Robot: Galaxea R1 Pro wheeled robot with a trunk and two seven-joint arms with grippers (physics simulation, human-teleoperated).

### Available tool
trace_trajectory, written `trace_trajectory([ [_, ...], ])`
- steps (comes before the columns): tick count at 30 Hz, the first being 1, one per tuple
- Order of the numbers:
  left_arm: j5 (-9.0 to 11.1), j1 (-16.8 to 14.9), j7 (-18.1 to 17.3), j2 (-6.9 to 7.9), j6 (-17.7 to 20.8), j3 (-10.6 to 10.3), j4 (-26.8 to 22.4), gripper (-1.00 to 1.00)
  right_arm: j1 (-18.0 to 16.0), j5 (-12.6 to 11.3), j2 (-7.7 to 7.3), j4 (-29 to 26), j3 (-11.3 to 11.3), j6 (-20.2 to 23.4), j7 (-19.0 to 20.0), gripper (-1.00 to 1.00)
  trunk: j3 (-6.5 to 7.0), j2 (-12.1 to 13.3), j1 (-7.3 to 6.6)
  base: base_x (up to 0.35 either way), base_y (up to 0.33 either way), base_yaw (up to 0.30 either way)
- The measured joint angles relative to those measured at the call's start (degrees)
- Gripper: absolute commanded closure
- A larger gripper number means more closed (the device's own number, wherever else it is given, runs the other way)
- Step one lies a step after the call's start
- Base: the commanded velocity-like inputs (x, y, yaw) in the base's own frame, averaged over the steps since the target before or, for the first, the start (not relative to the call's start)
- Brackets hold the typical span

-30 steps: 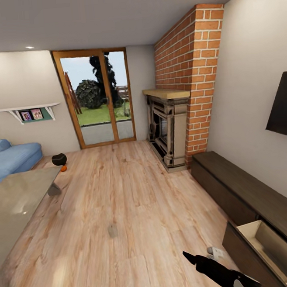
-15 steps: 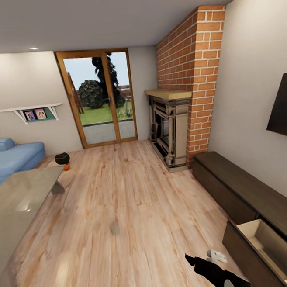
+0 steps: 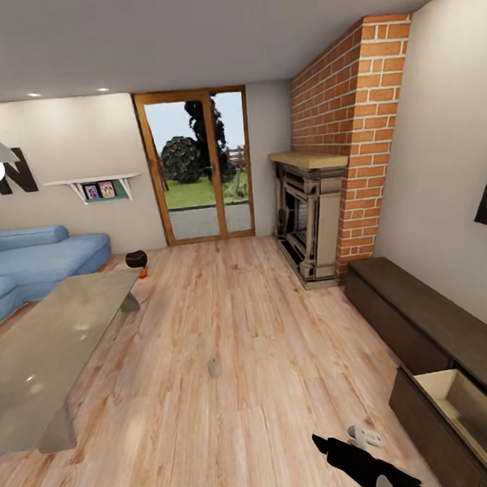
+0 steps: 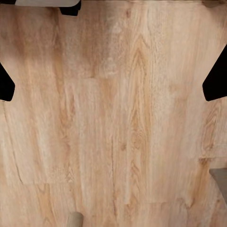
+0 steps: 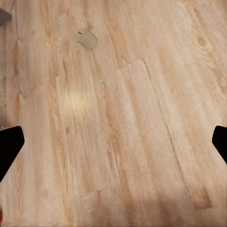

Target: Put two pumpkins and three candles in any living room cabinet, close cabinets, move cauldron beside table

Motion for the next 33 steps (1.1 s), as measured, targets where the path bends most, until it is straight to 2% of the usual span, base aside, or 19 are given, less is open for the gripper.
trace_trajectory([
  [8,0.0,0.0,0.0,0.0,0.0,0.0,0.0,-1.0,0.0,0.2,0.03,0.0,2.8,-0.1,-3.1,-1.0,0.38,0.0,-0.02,-0.184,0.0,0.246],
  [33,0.0,0.0,0.0,0.0,0.1,0.0,0.0,-1.0,0.0,0.3,0.03,0.0,4.1,-0.1,-3.8,-1.0,1.67,-0.1,-0.02,-0.006,0.0,0.246],
])
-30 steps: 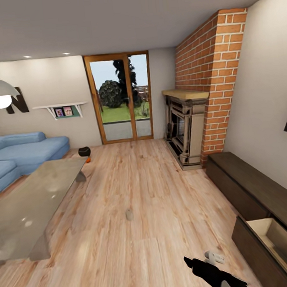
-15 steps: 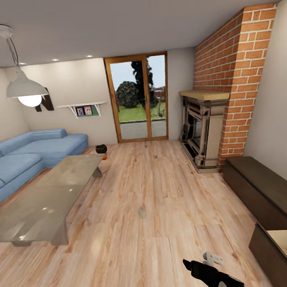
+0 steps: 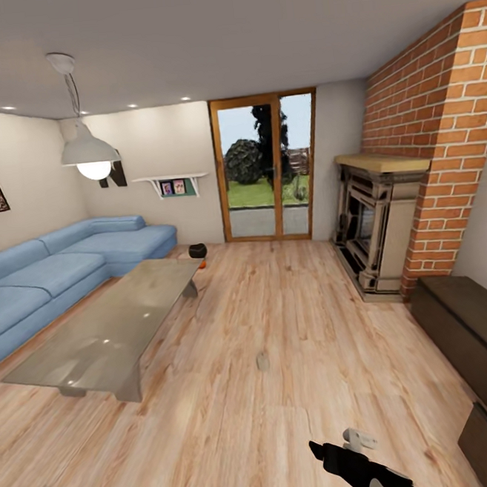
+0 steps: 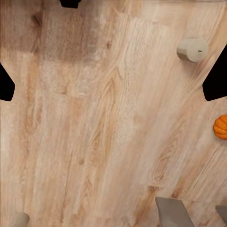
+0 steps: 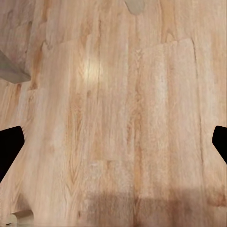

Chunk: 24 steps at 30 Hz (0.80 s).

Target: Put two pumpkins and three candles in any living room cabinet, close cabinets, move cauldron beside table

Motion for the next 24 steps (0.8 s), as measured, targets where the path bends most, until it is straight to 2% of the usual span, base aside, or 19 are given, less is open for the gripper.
trace_trajectory([
  [15,0.5,0.0,-0.5,0.04,-0.4,0.0,0.0,-1.0,0.0,0.0,0.04,0.0,0.1,0.0,0.0,-1.0,0.79,0.0,0.01,-0.009,0.008,0.246],
  [24,0.6,0.0,-0.6,0.05,-0.3,0.1,0.0,-1.0,0.0,0.1,0.1,0.0,0.2,0.0,0.0,-1.0,1.27,0.0,0.02,-0.188,0.18,0.246],
])
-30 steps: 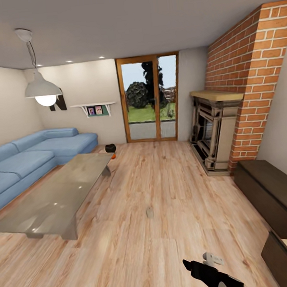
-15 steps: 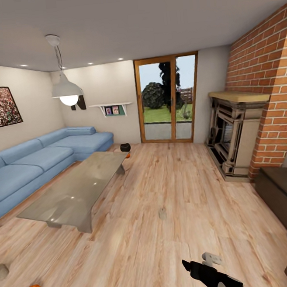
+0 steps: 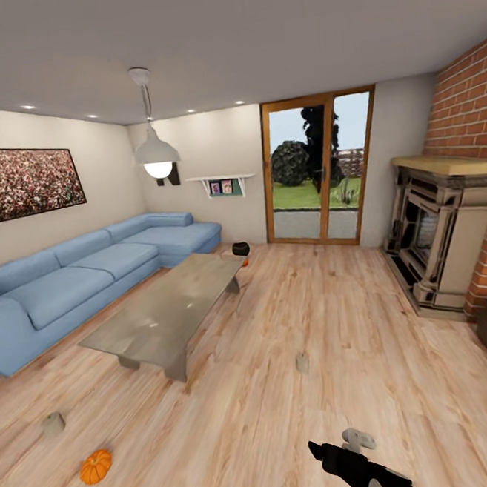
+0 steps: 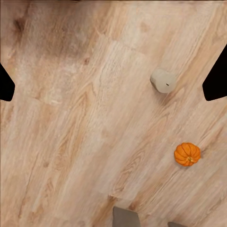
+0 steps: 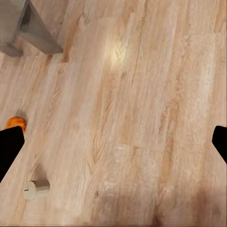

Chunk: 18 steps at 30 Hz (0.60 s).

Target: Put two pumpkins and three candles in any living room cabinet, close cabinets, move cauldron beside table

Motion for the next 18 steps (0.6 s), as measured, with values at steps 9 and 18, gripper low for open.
trace_trajectory([
  [9,0.0,0.0,0.0,0.02,0.3,0.0,0.0,-1.0,0.0,4.4,2.37,0.0,0.1,-0.1,-3.8,-1.0,0.48,0.0,0.0,-0.22,0.215,0.246],
  [18,0.2,-1.9,0.1,0.52,0.7,0.3,3.0,-1.0,0.0,6.0,3.58,0.1,-0.1,-0.2,-10.5,-1.0,0.95,0.0,-0.01,-0.167,0.16,0.246],
])
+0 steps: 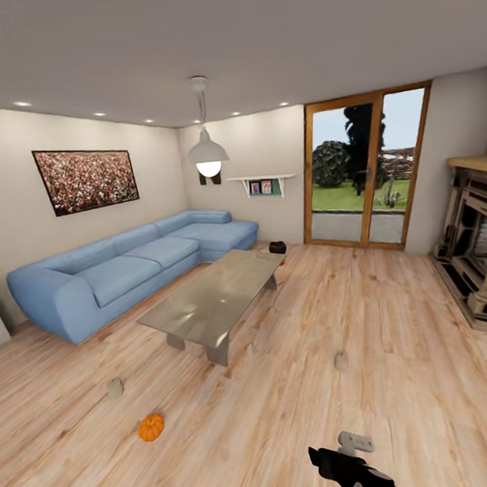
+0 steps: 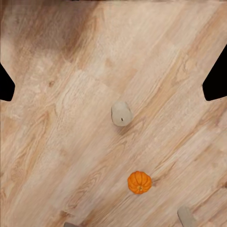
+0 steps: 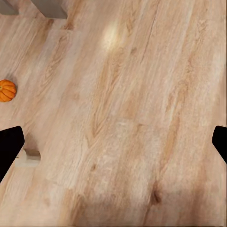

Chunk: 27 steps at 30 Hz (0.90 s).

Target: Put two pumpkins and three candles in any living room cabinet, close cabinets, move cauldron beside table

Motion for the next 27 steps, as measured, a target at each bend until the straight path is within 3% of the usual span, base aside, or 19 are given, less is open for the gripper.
trace_trajectory([
  [6,-0.2,-7.3,0.4,0.8,0.1,0.2,6.2,-1.0,-0.2,1.4,1.93,0.5,1.8,-2.6,-11.8,-1.0,0.32,0.0,-0.01,-0.025,0.023,0.246],
  [8,-0.3,-12.3,0.5,3.15,0.2,0.2,12.6,-1.0,-0.3,2.3,2.72,0.9,3.4,-3.1,-17.1,-1.0,0.42,0.0,0.0,-0.006,0.005,0.246],
  [12,-0.4,-18.0,1.1,6.52,0.2,0.1,21.7,-1.0,-0.4,2.7,3.08,1.3,5.1,-3.3,-19.6,-1.0,0.58,0.0,-0.01,-0.003,0.003,0.198],
  [14,-0.4,-24.4,2.6,9.94,0.2,0.0,31.8,-1.0,-0.4,2.8,3.24,2.7,7.5,-3.5,-20.7,-1.0,0.64,0.0,0.0,-0.001,0.001,0.072],
  [16,-0.4,-29.1,3.3,11.35,-0.1,-0.2,38.5,-1.0,-0.4,2.6,3.27,3.3,8.4,-3.6,-21.0,-1.0,0.65,0.0,0.0,0.0,0.0,0.037],
  [19,-0.4,-33.6,3.9,12.31,-0.6,-0.4,46.7,-1.0,-0.3,2.1,3.17,3.8,8.7,-3.3,-20.8,-1.0,0.65,0.0,-0.01,0.0,0.0,0.015],
  [23,-0.5,-35.1,4.1,12.27,-0.8,-0.3,50.1,-1.0,-0.2,1.9,2.87,3.8,8.7,-3.0,-18.2,-1.0,0.66,0.0,-0.01,0.0,0.0,0.005],
  [27,-0.4,-35.7,4.2,12.2,-1.6,-0.4,51.3,-1.0,0.0,2.0,2.72,3.9,8.6,-2.9,-10.0,-1.0,0.66,0.0,-0.01,0.0,0.0,0.051],
])
